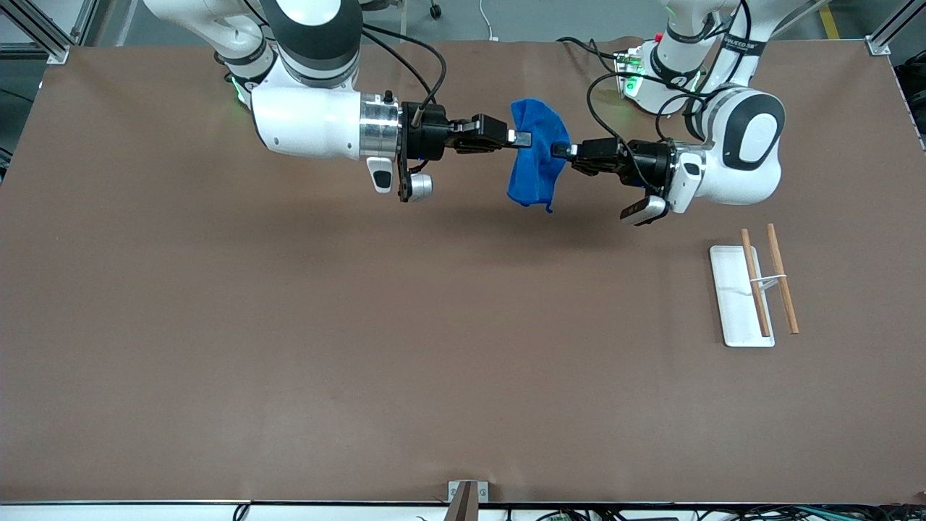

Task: Right arm passes towel to left arm to hang
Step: 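Open the right gripper and pull it back while the left gripper holds the towel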

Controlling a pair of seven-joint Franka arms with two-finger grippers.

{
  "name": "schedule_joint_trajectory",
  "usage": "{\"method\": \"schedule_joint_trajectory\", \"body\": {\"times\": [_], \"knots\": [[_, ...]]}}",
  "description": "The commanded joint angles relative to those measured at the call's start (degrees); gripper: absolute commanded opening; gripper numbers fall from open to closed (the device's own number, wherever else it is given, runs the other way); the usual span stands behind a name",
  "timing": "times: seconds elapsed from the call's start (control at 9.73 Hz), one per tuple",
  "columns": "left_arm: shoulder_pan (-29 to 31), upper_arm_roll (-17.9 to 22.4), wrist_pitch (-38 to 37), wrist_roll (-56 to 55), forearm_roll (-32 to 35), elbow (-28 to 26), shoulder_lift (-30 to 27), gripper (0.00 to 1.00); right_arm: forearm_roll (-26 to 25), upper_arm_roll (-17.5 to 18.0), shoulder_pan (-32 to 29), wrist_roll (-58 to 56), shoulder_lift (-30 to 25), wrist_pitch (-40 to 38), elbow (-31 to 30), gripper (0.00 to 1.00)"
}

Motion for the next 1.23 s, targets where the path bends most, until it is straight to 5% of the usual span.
{"method": "schedule_joint_trajectory", "body": {"times": [0.0, 0.1, 0.21, 0.31, 0.51, 0.72, 1.13], "knots": [[0.05, 0.1, 2.37, 1.79, 5.09, 3.58, 2.86, 0.0, 1.2, 0.36, -0.01, -1.09, 0.24, 0.56, 0.59, 0.0], [0.23, 0.19, 2.73, 1.7, 8.5, 5.43, 3.22, 0.0, 0.85, 0.36, -0.27, -0.92, 0.24, 0.48, 0.5, 0.0], [0.4, 0.36, 2.74, 1.7, 12.71, 6.76, 3.14, 0.0, -0.29, 0.19, -0.44, -0.92, 0.15, 0.65, 0.24, 0.56], [0.58, 1.15, 2.74, 1.79, 16.84, 8.34, 3.22, 0.0, -5.7, 0.1, -1.23, -0.22, -0.02, 0.48, 0.15, 1.0], [0.58, 1.94, 2.74, 0.92, 25.02, 12.46, 3.22, 0.0, -20.08, -0.34, -5.44, 5.29, -0.46, -4.24, -0.03, 1.0], [0.41, 3.79, 2.38, 1.0, 31.1, 14.5, 2.96, 0.0, -40.9, -1.65, -10.88, 10.31, -2.82, -15.37, 0.32, 1.0], [0.41, 8.52, 2.74, -0.75, 51.54, 20.29, 2.96, 0.0, -70.73, -10.6, -10.99, 18.68, -9.23, -21.67, -0.2, 1.0]]}}
